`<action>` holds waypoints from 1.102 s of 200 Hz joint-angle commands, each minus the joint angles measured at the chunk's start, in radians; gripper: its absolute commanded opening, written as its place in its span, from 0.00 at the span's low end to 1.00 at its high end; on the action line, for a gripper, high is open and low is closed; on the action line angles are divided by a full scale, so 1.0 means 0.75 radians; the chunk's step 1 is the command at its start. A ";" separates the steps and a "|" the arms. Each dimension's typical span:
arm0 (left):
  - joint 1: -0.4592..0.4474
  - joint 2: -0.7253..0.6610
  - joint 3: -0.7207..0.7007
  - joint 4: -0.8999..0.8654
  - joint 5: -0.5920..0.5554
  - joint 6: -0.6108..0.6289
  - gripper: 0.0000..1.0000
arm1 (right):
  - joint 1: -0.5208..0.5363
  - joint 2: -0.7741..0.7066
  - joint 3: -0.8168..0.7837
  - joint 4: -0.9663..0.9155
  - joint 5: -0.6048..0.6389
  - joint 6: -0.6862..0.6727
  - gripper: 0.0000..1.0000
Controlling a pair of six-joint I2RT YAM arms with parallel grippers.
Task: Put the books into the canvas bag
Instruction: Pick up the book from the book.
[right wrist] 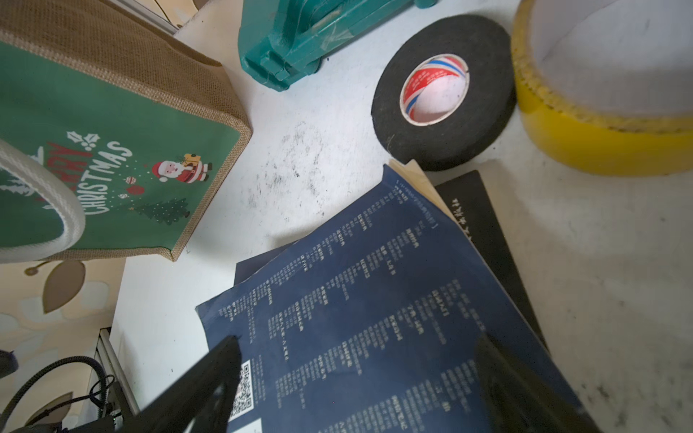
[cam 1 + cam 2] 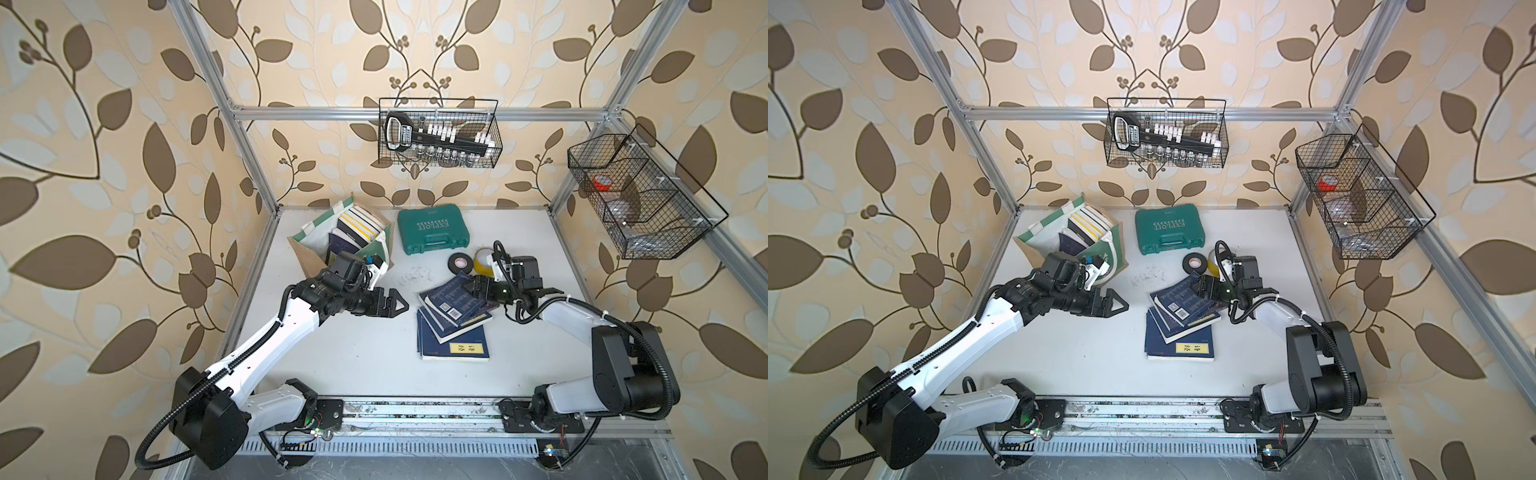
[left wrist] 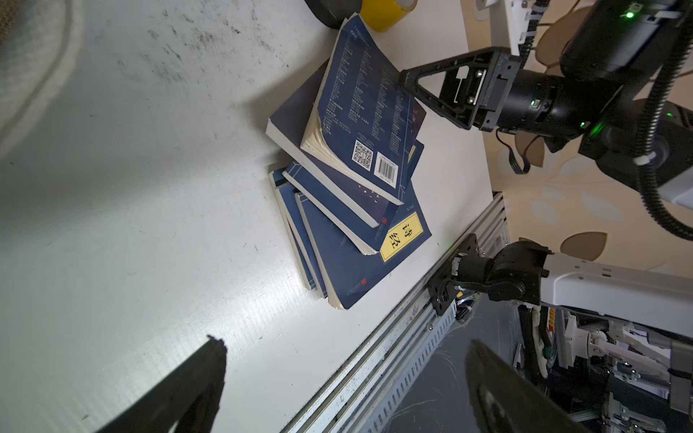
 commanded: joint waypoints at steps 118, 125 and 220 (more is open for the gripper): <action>-0.162 0.245 -0.060 0.323 -0.165 -0.139 0.99 | -0.021 0.023 0.022 0.010 -0.016 -0.052 0.93; -0.164 0.256 -0.056 0.330 -0.167 -0.144 0.99 | -0.004 0.021 0.023 0.011 -0.024 -0.058 0.93; -0.163 0.486 -0.022 0.518 -0.190 -0.246 0.99 | 0.121 0.004 0.014 0.015 -0.021 -0.057 0.93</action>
